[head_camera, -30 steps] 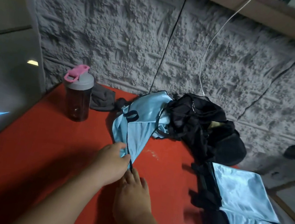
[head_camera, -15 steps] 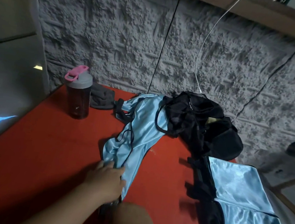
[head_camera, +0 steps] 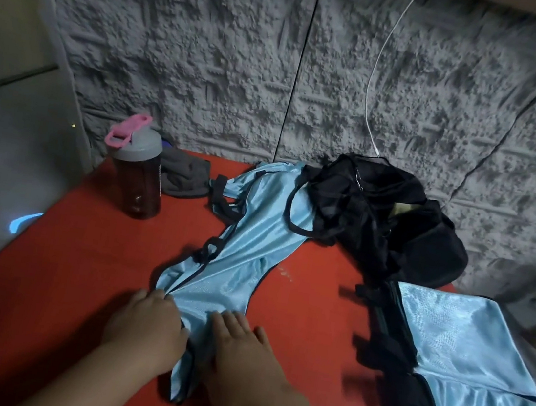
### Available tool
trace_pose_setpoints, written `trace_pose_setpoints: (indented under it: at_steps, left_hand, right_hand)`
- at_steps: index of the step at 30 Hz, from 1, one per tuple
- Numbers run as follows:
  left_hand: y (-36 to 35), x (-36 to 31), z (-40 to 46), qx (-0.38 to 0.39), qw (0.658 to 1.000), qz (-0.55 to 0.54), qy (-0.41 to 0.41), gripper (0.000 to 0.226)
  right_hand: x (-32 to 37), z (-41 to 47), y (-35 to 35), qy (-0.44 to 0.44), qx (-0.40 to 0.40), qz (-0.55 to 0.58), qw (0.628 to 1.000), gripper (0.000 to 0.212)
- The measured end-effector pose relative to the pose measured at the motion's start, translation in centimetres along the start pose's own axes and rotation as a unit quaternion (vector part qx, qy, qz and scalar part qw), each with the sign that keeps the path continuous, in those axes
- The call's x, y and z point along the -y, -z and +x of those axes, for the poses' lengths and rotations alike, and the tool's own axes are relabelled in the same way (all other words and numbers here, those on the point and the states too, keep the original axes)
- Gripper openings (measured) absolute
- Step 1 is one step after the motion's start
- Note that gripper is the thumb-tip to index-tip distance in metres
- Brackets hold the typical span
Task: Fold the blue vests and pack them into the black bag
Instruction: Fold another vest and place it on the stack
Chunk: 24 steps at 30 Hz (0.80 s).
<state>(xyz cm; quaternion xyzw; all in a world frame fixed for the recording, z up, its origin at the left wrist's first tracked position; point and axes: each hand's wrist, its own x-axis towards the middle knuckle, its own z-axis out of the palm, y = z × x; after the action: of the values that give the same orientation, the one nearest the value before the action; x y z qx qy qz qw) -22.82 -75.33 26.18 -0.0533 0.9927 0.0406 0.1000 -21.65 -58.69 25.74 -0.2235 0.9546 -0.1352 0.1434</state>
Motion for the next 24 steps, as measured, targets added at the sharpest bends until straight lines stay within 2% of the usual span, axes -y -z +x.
trace_pose_setpoints:
  at_steps: [3,6,10,12,15,16,18,20,22,24]
  left_hand:
    - [0.7,0.5,-0.4,0.013,1.0,0.011,0.025,0.04]
    - [1.3,0.9,-1.0,0.031,0.999,0.018,0.026,0.034]
    - [2.1,0.4,-2.0,0.063,0.997,-0.016,0.027,0.021]
    - [2.0,0.0,-2.5,0.092,0.995,-0.038,0.023,0.027]
    - [1.5,-0.9,-3.3,0.122,0.988,-0.096,-0.01,0.037]
    - [1.4,-1.2,-3.5,0.104,0.989,-0.107,-0.018,0.041]
    - [1.6,-1.6,-3.7,0.012,0.994,-0.098,-0.048,0.041]
    - [1.6,-1.8,-3.7,-0.06,0.989,-0.078,-0.113,0.023]
    - [1.4,-1.6,-3.7,-0.024,0.986,-0.058,-0.154,0.039]
    - [0.9,-1.1,-3.6,0.034,0.989,-0.031,-0.139,0.053]
  right_hand:
    - [0.3,0.1,-0.7,0.007,-0.014,-0.014,1.0,0.081]
    - [0.0,-0.1,-1.2,0.01,-0.044,-0.041,0.998,0.058]
    - [0.2,-0.9,0.7,0.001,0.002,-0.066,0.998,0.048]
    - [0.5,-1.5,2.2,-0.026,0.019,-0.091,0.995,0.036]
    - [0.3,-2.2,3.6,-0.07,0.034,-0.111,0.991,0.03]
    - [0.0,-2.4,3.7,-0.083,0.037,-0.102,0.991,0.028]
    - [-0.6,-2.5,3.4,-0.094,0.012,-0.078,0.992,0.025]
    - [-1.3,-2.3,2.7,-0.066,-0.022,-0.064,0.995,0.035]
    - [-1.4,-2.1,1.6,-0.019,-0.022,-0.033,0.999,0.06]
    - [-1.5,-2.0,0.4,-0.006,0.0,-0.011,1.0,0.071]
